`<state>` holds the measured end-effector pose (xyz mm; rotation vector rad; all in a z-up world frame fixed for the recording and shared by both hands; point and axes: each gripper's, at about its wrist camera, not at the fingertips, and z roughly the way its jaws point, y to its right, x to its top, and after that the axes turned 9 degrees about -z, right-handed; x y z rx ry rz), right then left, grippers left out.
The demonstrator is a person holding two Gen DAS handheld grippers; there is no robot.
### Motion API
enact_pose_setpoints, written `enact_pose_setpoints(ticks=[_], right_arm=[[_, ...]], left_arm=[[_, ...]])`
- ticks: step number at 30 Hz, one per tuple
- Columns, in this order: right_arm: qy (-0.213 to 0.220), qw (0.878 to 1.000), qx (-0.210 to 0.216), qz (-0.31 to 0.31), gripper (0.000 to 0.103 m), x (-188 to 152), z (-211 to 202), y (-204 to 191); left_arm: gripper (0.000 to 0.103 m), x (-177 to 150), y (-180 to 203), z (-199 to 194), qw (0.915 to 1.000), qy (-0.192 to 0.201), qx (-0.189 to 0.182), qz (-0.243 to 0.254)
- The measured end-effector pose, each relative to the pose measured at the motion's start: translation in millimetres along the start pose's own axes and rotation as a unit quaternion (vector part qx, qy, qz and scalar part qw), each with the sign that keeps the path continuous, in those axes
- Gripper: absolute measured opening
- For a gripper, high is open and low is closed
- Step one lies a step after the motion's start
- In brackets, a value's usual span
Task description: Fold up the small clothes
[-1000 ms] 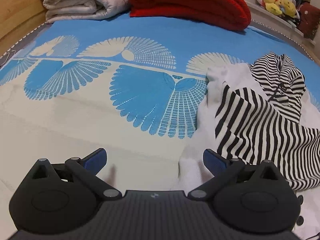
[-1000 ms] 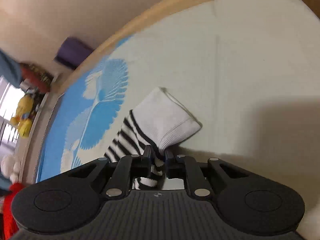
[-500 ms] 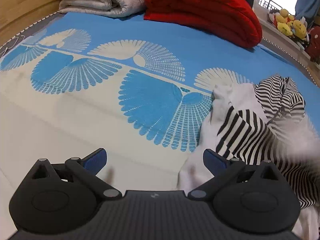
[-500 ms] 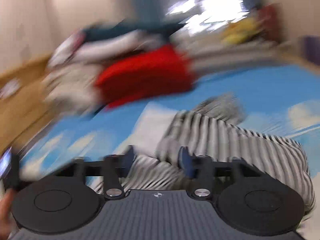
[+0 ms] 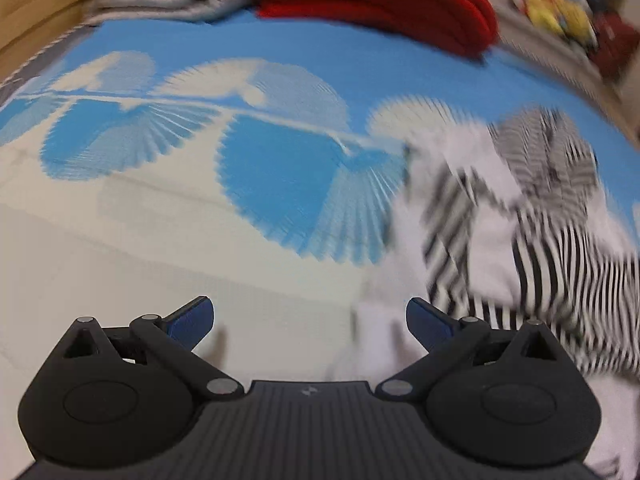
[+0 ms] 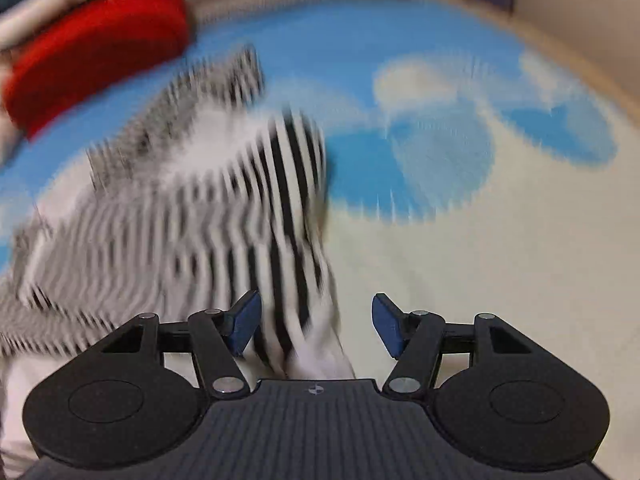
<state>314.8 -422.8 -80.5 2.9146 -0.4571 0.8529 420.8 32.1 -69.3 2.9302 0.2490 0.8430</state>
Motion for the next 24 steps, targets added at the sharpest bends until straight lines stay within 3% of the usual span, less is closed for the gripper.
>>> enact_pose_setpoints(ticks=[2,3,6,8,10,13,16,19,21,24], right_arm=[[-0.031,0.999,-0.022,-0.015,0.067,-9,18,3],[-0.026,0.999,-0.02,-0.011,0.067,-10,17,2],[-0.011,1.0,-0.008,0.022,0.066,-5,-6,6],[0.03,0.999,0.022,0.032,0.072,-11,-36,10],[0.047,0.997,0.053,0.024,0.086,-28,-64,13],[0.057,0.995,0.079,0.005,0.09,-73,-96,18],[0.033,0.996,0.086,0.009,0.09,-127,-116,29],[-0.03,0.997,0.068,0.024,0.09,-172,-115,32],[-0.044,0.996,0.078,0.032,0.09,-188,-120,29],[-0.057,0.994,0.09,0.025,0.091,-205,-124,22]], left_arm=[[0.103,-12,16,14,0.9981,-0.027,0.021,0.05],[0.103,-19,22,18,0.9956,-0.03,0.037,0.08],[0.103,-37,35,4,0.9859,0.013,0.078,0.147],[0.103,-48,31,-15,0.9877,0.017,0.059,0.144],[0.103,-62,22,-35,0.991,-0.004,0.014,0.133],[0.103,-90,8,-59,0.993,-0.022,-0.03,0.112],[0.103,-123,-16,-71,0.9961,-0.051,-0.054,0.046],[0.103,-153,-37,-76,0.9948,-0.087,-0.052,0.004],[0.103,-167,-45,-80,0.9943,-0.096,-0.047,0.0],[0.103,-186,-43,-88,0.9936,-0.095,-0.044,0.043]])
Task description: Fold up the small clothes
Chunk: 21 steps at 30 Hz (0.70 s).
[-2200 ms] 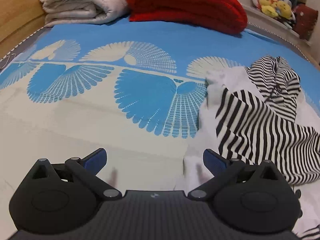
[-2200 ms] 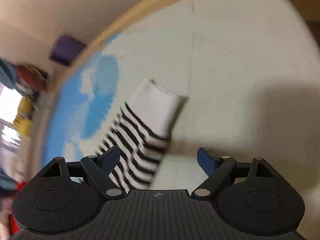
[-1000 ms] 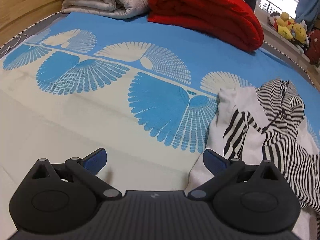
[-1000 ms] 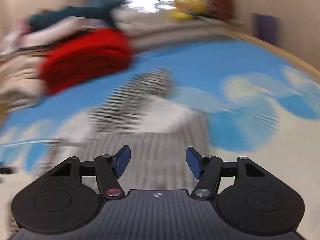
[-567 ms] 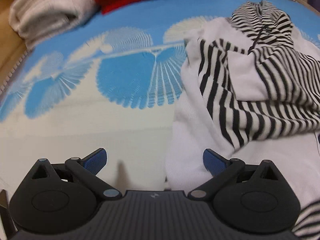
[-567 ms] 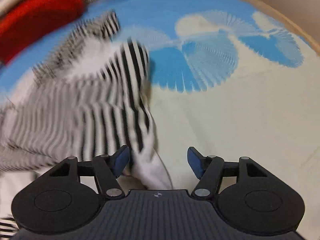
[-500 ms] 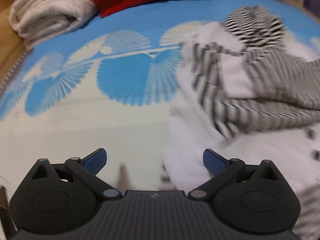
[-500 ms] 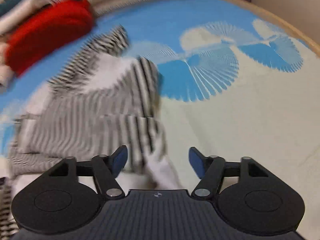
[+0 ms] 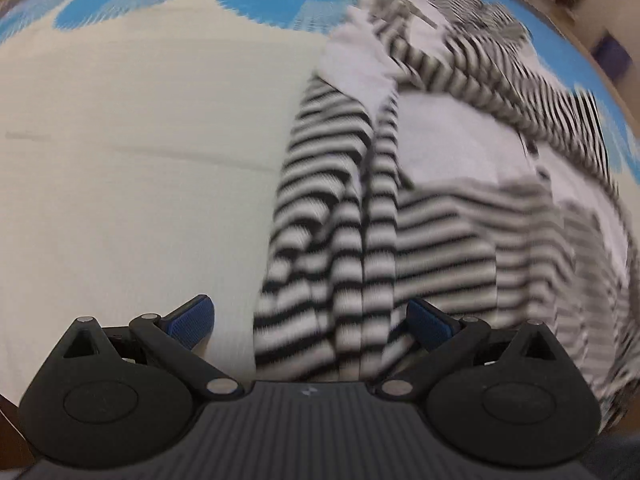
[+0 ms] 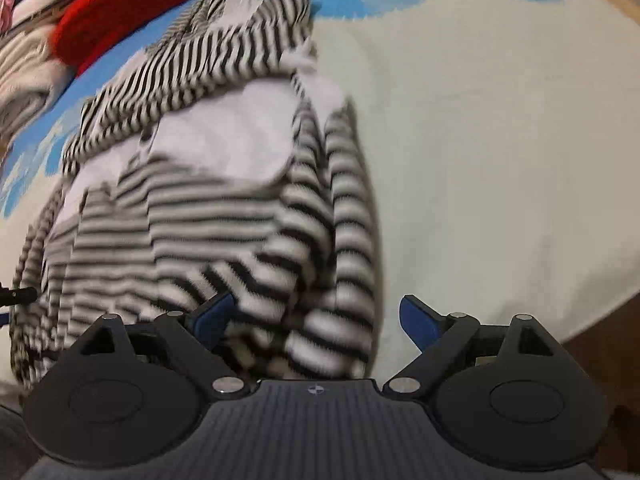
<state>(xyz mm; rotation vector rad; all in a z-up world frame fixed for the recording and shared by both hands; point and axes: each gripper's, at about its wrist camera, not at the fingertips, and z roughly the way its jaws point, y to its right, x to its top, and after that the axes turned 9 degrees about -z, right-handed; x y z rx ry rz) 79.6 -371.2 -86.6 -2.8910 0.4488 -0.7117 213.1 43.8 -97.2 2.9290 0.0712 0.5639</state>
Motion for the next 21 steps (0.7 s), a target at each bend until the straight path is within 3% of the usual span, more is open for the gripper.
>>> enact_pose_setpoints(ticks=[2,3,4,5,6,8,14,17,18,20,21], right_arm=[[0.002,1.0,-0.01,-0.029,0.087,-5,0,-8],[0.003,0.999,-0.017,-0.042,0.069,-4,1,-12],[0.008,0.998,-0.018,-0.059,0.033,-4,0,-15],[0.008,0.997,-0.008,-0.079,0.016,-3,-2,-18],[0.008,0.996,-0.002,-0.084,0.009,-3,-4,-17],[0.011,0.996,-0.001,-0.083,0.006,-4,-11,-10],[0.011,0.998,-0.009,-0.058,0.004,-9,-25,24],[0.011,0.999,-0.01,-0.046,0.004,-19,-27,35],[0.011,0.999,-0.011,-0.043,0.006,-20,-26,34],[0.014,0.999,-0.019,-0.044,0.02,-20,-24,33],[0.01,0.999,-0.027,-0.044,0.032,-19,-23,32]], left_arm=[[0.093,-11,7,-3,0.9995,0.002,0.011,0.031],[0.07,-20,11,-8,0.9988,0.013,0.019,0.043],[0.044,-29,16,-15,0.9974,0.026,0.02,0.064],[0.033,-37,20,-22,0.9966,0.032,0.009,0.076],[0.026,-45,22,-29,0.9967,0.035,0.003,0.073],[0.02,-62,22,-39,0.9967,0.043,-0.005,0.069],[0.022,-94,14,-52,0.997,0.035,-0.037,0.059],[0.05,-97,10,-52,0.9971,0.047,-0.025,0.055],[0.064,-95,8,-50,0.9976,0.048,-0.016,0.047],[0.077,-86,-1,-51,0.9983,0.051,-0.003,0.03],[0.085,-81,-5,-51,0.9985,0.051,0.002,0.02]])
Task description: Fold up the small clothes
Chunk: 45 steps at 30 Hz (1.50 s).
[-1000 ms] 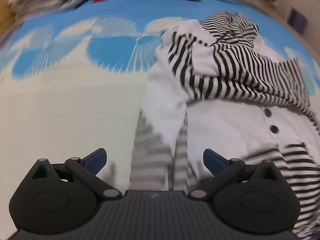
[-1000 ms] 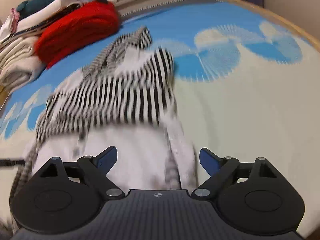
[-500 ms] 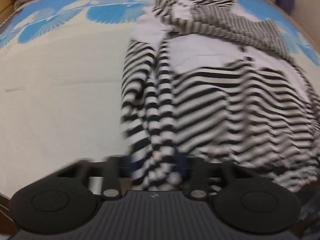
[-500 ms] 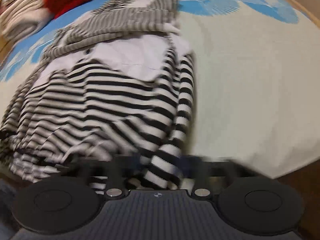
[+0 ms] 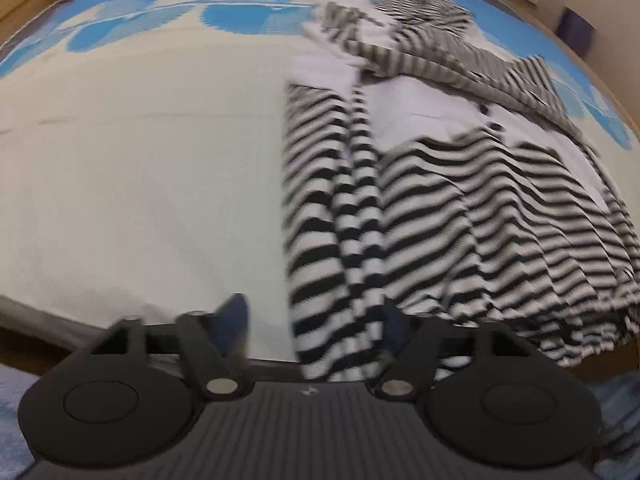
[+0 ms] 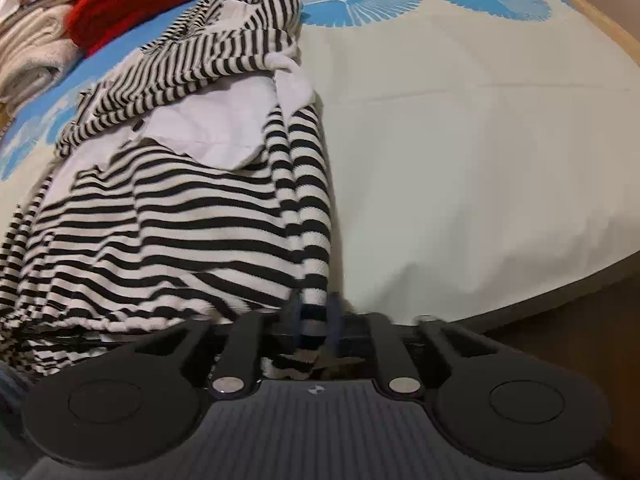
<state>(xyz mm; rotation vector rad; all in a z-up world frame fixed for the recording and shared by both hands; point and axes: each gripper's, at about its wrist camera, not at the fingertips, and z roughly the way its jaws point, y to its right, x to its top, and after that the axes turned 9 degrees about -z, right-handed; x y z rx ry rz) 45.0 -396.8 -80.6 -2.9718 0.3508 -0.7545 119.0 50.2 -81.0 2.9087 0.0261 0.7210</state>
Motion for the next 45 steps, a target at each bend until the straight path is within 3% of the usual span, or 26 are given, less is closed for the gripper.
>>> enact_pose_setpoints(ticks=[2,4,6,8,10,16,20,22,29,45], right_arm=[[-0.001,1.0,-0.009,0.003,0.038,0,-1,2],[0.001,1.0,-0.004,0.004,0.043,-1,-1,2],[0.006,1.0,-0.011,0.004,0.057,-3,-4,3],[0.022,1.0,-0.017,0.012,0.06,-4,-13,4],[0.035,0.999,-0.017,0.026,0.066,-8,-27,5],[0.134,0.991,-0.001,-0.009,0.076,-35,-92,-23],[0.205,0.978,0.016,-0.048,0.081,-49,-128,-56],[0.22,0.973,0.029,-0.063,0.081,-51,-135,-71],[0.214,0.969,0.048,-0.114,0.081,-42,-134,-109],[0.186,0.974,0.048,-0.122,0.082,-24,-112,-118]], left_arm=[[0.09,1,-8,-3,0.9999,0.003,0.009,-0.011],[0.09,1,-11,-5,0.9998,0.005,0.012,-0.016],[0.09,1,-12,-12,0.9998,0.01,0.01,-0.014],[0.091,3,-10,-27,0.9994,0.029,0.018,0.001],[0.103,5,-3,-38,0.9984,0.047,0.028,0.011],[0.103,0,3,-89,0.9933,0.111,0.03,0.018],[0.103,-1,17,-106,0.9906,0.125,0.051,0.023],[0.103,-1,21,-111,0.99,0.129,0.052,0.022],[0.103,-5,36,-118,0.9898,0.131,0.035,0.043],[0.103,9,49,-99,0.9907,0.118,0.031,0.06]])
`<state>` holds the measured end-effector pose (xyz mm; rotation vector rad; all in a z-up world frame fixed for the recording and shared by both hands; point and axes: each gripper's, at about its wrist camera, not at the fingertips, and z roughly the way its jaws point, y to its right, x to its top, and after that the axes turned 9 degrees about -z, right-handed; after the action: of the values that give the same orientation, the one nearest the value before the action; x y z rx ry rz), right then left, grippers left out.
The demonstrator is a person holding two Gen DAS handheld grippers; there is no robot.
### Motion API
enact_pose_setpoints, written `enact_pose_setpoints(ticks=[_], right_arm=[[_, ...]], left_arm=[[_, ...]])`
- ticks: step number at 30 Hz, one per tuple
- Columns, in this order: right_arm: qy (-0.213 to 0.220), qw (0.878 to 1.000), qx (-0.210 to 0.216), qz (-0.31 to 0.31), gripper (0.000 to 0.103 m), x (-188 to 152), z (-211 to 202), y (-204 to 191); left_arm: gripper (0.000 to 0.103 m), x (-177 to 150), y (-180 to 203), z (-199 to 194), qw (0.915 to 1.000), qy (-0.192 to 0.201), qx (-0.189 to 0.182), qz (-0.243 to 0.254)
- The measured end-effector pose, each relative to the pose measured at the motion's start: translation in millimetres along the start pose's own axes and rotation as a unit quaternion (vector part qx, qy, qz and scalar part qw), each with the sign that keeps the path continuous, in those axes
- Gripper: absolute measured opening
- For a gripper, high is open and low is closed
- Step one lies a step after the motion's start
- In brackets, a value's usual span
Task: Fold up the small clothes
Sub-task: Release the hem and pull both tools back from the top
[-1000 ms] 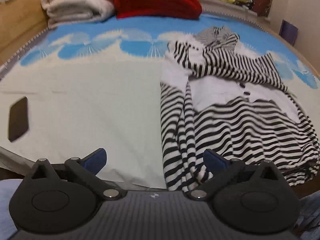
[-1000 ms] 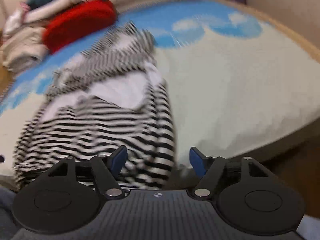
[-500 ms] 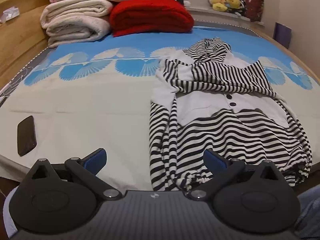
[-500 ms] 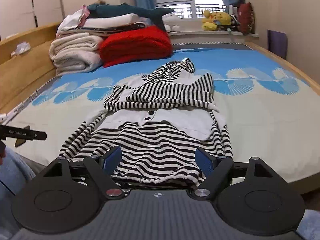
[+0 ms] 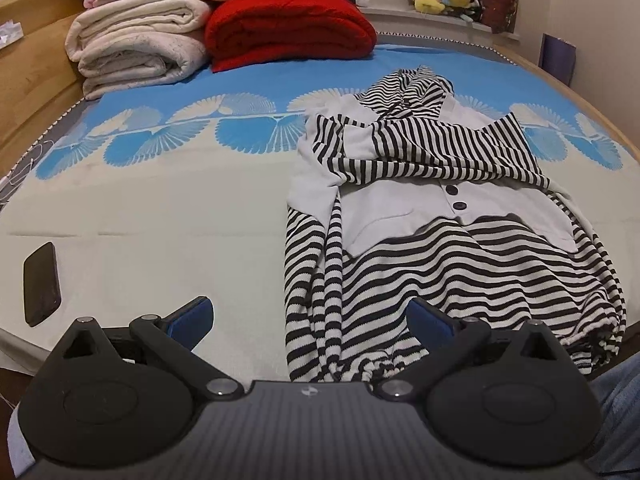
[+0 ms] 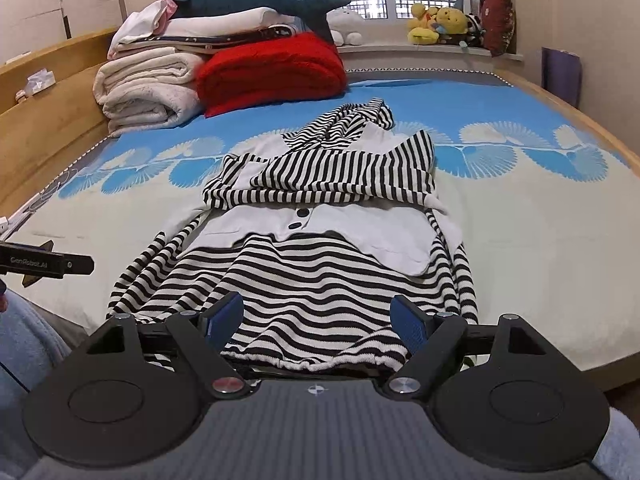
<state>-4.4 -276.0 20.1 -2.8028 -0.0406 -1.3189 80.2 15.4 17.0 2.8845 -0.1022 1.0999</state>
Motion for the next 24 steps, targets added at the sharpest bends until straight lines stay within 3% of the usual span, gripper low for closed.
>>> enact_pose_setpoints(ticks=[6,10,17,24], right_arm=[[-0.003,1.0,0.008,-0.004,0.082,21,8,0],[0.007,1.0,0.024,0.007,0.082,62,11,7],[0.051,0.994,0.032,0.095,0.083,209,41,36],[0.093,0.988,-0.044,0.112,0.086,378,161,63]], left_arm=[[0.103,23,1,20,0.9999,-0.012,-0.008,-0.001],[0.103,64,-4,36,0.9994,-0.016,-0.015,-0.027],[0.103,154,-7,91,0.9974,0.017,0.045,-0.054],[0.103,193,-31,182,0.9925,0.009,0.073,-0.098]])
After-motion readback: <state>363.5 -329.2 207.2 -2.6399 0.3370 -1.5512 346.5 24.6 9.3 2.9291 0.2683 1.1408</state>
